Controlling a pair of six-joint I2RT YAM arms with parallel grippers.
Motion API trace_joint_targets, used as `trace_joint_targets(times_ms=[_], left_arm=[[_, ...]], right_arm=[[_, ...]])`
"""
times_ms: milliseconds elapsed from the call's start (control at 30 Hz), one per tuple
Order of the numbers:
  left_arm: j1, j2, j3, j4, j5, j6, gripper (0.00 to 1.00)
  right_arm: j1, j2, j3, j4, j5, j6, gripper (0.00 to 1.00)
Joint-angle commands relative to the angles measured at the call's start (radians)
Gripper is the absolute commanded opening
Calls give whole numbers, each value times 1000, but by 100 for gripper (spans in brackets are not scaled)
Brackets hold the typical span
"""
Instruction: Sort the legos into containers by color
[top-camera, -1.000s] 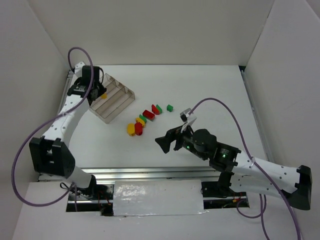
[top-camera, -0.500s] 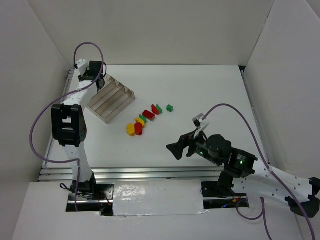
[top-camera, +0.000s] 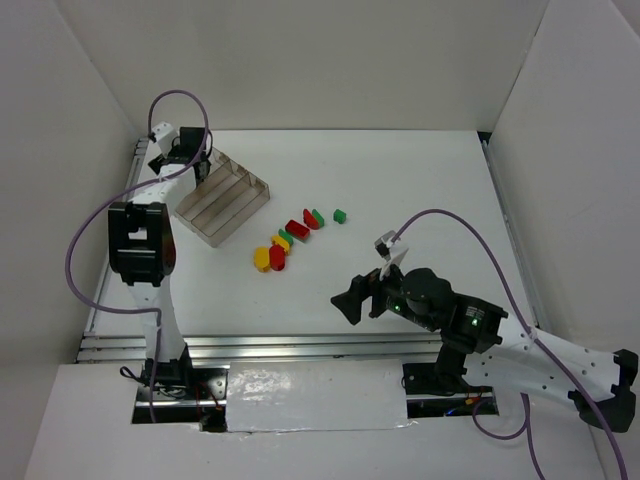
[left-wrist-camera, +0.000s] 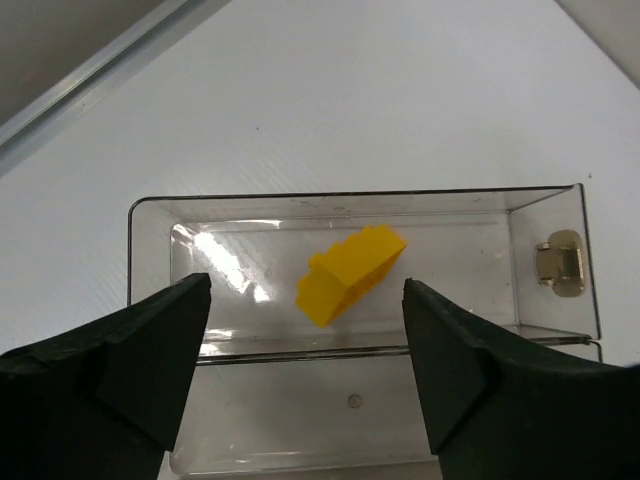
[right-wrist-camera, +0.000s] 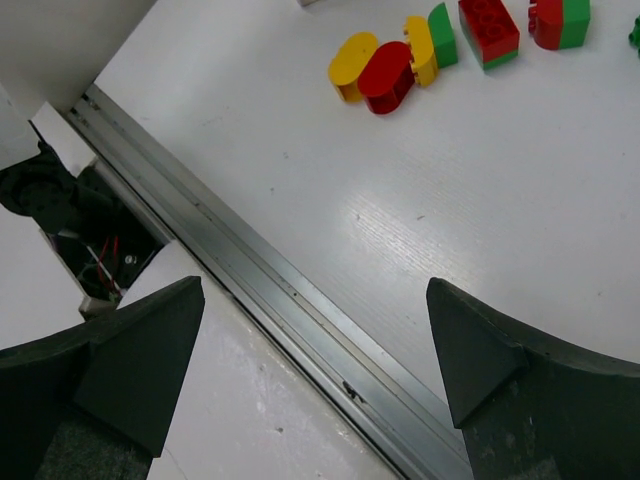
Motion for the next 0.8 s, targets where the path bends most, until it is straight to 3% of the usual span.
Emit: trace_joint_targets(times_ms=[0, 167, 300, 367, 433, 567, 767], left_arm=[[6, 19, 31, 2, -26, -7, 92], [-2, -70, 49, -55, -28, -13, 100], [-59, -203, 136, -246, 56, -19, 100], [-114, -267, 105, -303, 109, -2, 99], [-169, -387, -4, -308, 153, 19, 99], [-408, -559, -223, -331, 187, 31, 100], [-626, -642, -469, -294, 258, 38, 100]], right_arm=[[3, 1, 30, -2, -15, -9, 100], [2, 28, 21, 5, 12, 9, 100], [3, 76, 38, 19, 31, 41, 100], [2, 105, 48, 18, 45, 67, 100], [3, 120, 64, 13, 68, 84, 100], [2, 132, 73, -14, 89, 121, 100], [0, 108, 58, -42, 89, 158, 100]])
